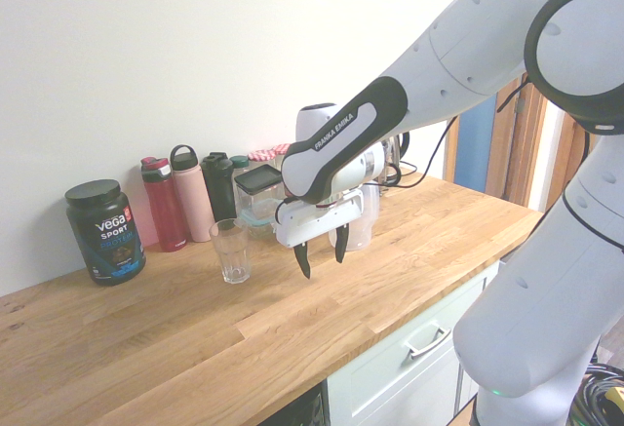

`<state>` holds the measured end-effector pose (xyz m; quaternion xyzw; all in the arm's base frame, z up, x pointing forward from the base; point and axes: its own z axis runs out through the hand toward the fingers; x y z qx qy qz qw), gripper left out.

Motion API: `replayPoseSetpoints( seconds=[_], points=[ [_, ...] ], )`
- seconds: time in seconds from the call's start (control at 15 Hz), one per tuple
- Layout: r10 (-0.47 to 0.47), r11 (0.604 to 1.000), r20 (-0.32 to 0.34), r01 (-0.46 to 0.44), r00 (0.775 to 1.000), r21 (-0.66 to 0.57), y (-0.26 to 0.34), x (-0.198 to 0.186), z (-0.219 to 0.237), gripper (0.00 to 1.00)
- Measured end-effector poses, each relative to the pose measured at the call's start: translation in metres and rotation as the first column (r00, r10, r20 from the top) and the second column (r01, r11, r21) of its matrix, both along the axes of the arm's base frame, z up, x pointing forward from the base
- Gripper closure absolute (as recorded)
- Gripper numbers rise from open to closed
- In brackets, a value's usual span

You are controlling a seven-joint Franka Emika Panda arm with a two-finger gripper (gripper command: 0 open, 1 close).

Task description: Pour me some water

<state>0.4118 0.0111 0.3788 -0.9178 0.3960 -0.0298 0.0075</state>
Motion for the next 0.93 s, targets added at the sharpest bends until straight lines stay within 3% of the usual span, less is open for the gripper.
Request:
replayPoseSetpoints(
  seconds=[0.27,0.53,0.73,0.93],
  points=[
    [-0.033,0.999,0.016,0.033,0.999,0.012,0.000,0.006,0.007,0.00],
    [-0.044,0.999,0.163,0.042,0.986,0.016,-0.015,0.001,0.081,0.00],
    [-0.052,0.999,0.301,0.048,0.952,0.019,-0.052,-0.029,0.143,0.00],
    [-0.074,0.997,0.345,0.072,0.936,0.017,-0.101,-0.049,0.159,0.00]
  ],
)
